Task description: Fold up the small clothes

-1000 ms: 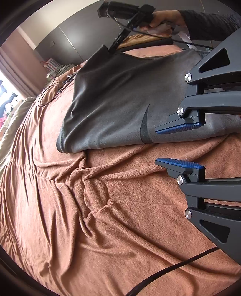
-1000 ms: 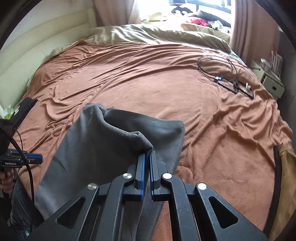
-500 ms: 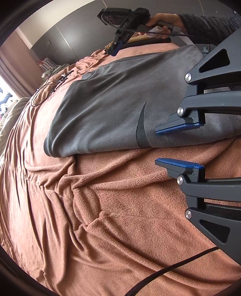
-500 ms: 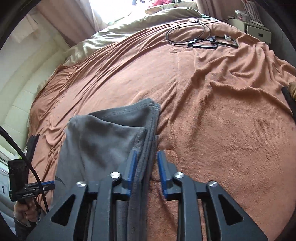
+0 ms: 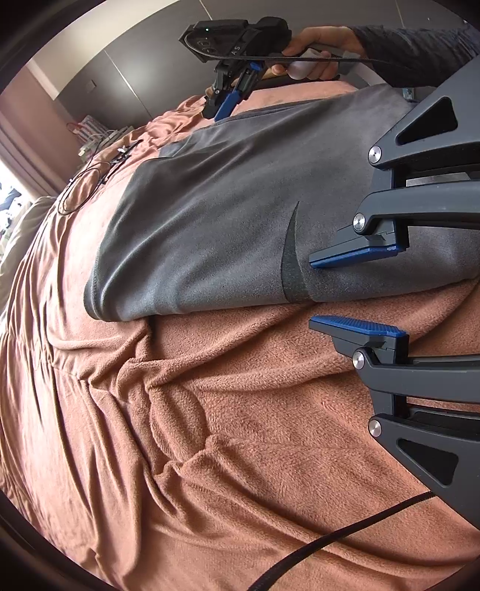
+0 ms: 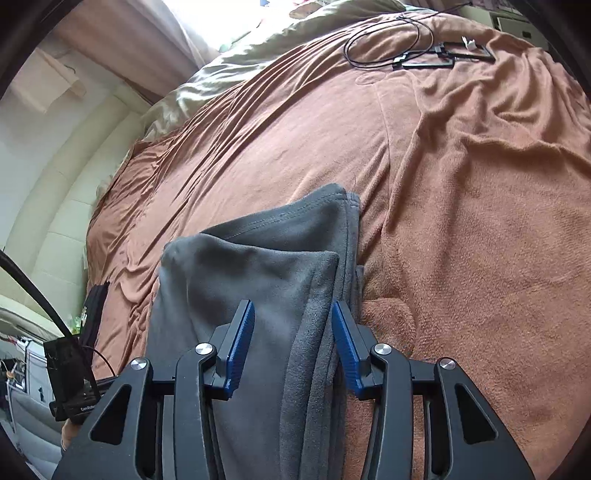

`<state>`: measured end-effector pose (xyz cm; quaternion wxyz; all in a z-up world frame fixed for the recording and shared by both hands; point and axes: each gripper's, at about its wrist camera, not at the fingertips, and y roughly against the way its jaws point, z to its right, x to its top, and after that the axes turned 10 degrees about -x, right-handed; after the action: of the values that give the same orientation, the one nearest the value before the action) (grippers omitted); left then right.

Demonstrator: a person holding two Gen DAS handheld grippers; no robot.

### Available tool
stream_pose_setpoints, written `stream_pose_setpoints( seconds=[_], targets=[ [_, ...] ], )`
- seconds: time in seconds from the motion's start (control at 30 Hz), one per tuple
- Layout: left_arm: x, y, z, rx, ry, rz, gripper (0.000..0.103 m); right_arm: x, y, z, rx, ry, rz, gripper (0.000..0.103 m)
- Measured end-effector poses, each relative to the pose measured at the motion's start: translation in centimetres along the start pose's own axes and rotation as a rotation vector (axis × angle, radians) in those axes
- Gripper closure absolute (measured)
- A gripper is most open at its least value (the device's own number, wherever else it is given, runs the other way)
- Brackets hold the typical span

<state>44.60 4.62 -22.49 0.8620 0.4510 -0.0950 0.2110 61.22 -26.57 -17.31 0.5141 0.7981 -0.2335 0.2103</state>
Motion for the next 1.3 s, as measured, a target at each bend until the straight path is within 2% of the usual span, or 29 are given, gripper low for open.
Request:
stream_pose_setpoints(
  seconds=[0.33,0.47,0.77,0.8,0.87,0.9,1.0,1.17,1.3],
  targets=[
    [0.1,-0.5,-0.4,-0.027,0.011,-0.001,0.074,0.7,0.7,-0.1,0.034,-0.012,0.015,0.066],
    [0.0,-0.5,-0.3,-0.021,-0.006,-0.004,0.074,0.0,-0.4,0.2,-0.019,-0.009,-0.024,0.066],
    [0.2,-0.6,-0.5,-0.032,-0.004,-0.01,0.074,0.6,-0.9,-0.2,-0.044,-0.012,-0.046,0.069],
    [0.2,-0.7,-0.5,-0.031,-0.007,-0.01,0.074,0.8,-1.1,-0.3,-0.041,-0.017,-0.045,0.07],
    [0.2,-0.8,-0.5,-0.027,-0.008,-0.009,0.074,1.3,-1.6,-0.4,-0.062,-0.024,-0.043,0.083],
    [0.2,-0.8,-0.4,-0.025,-0.008,-0.009,0.074,1.5,-1.6,-0.3,-0.075,-0.032,-0.038,0.098],
    [0.1,-0.6,-0.2,-0.015,-0.013,-0.011,0.074,1.4,-0.6,-0.2,-0.068,-0.042,-0.005,0.101],
    [-0.5,-0.8,0.4,-0.004,-0.027,-0.023,0.074,0.2,1.7,-0.3,-0.125,-0.011,0.049,0.101],
    [-1.2,-0.8,0.8,0.001,-0.034,-0.036,0.074,-0.6,0.9,-0.9,-0.186,0.033,0.008,0.1]
  ],
)
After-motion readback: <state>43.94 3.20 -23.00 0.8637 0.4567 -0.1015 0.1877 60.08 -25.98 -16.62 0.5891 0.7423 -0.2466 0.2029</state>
